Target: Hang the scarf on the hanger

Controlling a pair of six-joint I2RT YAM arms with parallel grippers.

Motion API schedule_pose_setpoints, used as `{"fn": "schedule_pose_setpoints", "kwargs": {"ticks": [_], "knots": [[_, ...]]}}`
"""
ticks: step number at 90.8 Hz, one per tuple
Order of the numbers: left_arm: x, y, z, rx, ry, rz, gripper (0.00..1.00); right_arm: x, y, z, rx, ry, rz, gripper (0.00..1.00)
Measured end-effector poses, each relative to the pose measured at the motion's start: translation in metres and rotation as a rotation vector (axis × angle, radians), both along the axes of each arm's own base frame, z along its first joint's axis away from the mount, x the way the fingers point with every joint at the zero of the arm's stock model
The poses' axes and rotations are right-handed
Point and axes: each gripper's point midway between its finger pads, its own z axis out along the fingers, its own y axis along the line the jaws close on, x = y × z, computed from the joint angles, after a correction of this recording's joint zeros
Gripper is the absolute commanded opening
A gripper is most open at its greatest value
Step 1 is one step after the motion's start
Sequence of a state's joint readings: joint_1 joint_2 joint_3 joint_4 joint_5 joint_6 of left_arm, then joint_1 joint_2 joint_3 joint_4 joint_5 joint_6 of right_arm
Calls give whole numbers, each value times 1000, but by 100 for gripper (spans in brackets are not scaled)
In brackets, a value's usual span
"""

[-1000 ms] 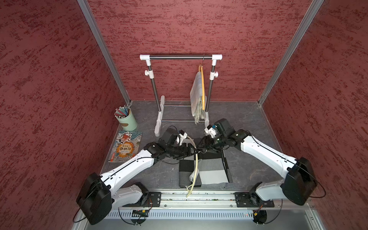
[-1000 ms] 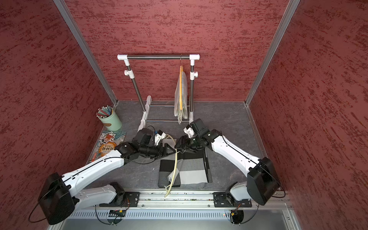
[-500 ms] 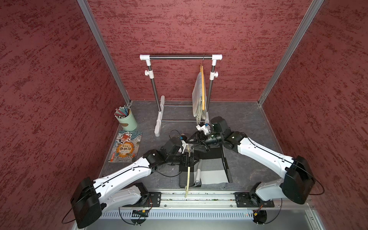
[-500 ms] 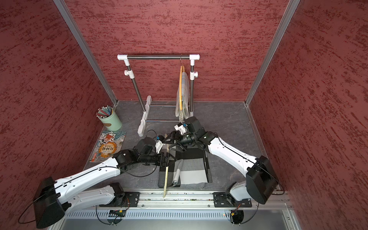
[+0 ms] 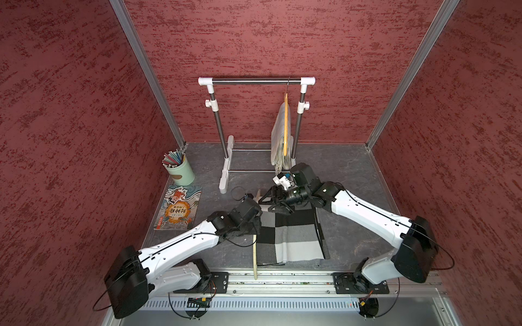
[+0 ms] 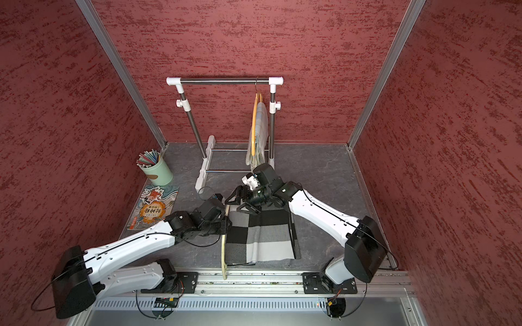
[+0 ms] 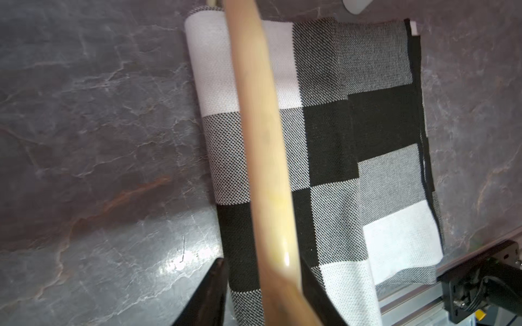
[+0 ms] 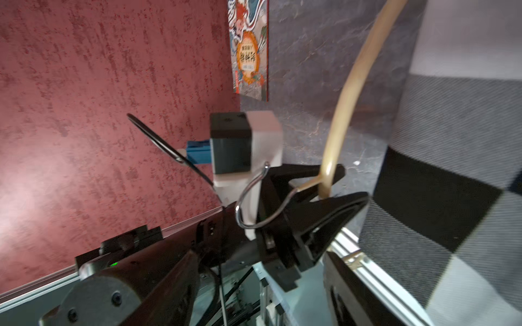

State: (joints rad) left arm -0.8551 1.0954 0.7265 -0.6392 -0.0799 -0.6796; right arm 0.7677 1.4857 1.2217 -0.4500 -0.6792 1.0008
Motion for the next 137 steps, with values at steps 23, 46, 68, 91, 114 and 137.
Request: {"fn": "schedule_pose_setpoints", "kwargs": {"ticks": [23,46,68,91,114,137], "knots": [[-1,0,1,-36,-8,19,16,30,-65,-39,-244,-127,-156,81],[0,-2,3,-44,-11,18,16,22,-97,-145,-442,34,-139,78],[-1,4,6,-42,-20,33,62,13,-83,-186,-400,139,-83,76],[-9,10,1,-68,-31,36,70,17,-70,-181,-324,124,-69,76],[-12,15,22,-156,-106,43,75,17,-67,-180,-305,123,-62,76],[-3,23,45,-220,-184,75,72,16,-67,-181,-301,124,-60,76]]}}
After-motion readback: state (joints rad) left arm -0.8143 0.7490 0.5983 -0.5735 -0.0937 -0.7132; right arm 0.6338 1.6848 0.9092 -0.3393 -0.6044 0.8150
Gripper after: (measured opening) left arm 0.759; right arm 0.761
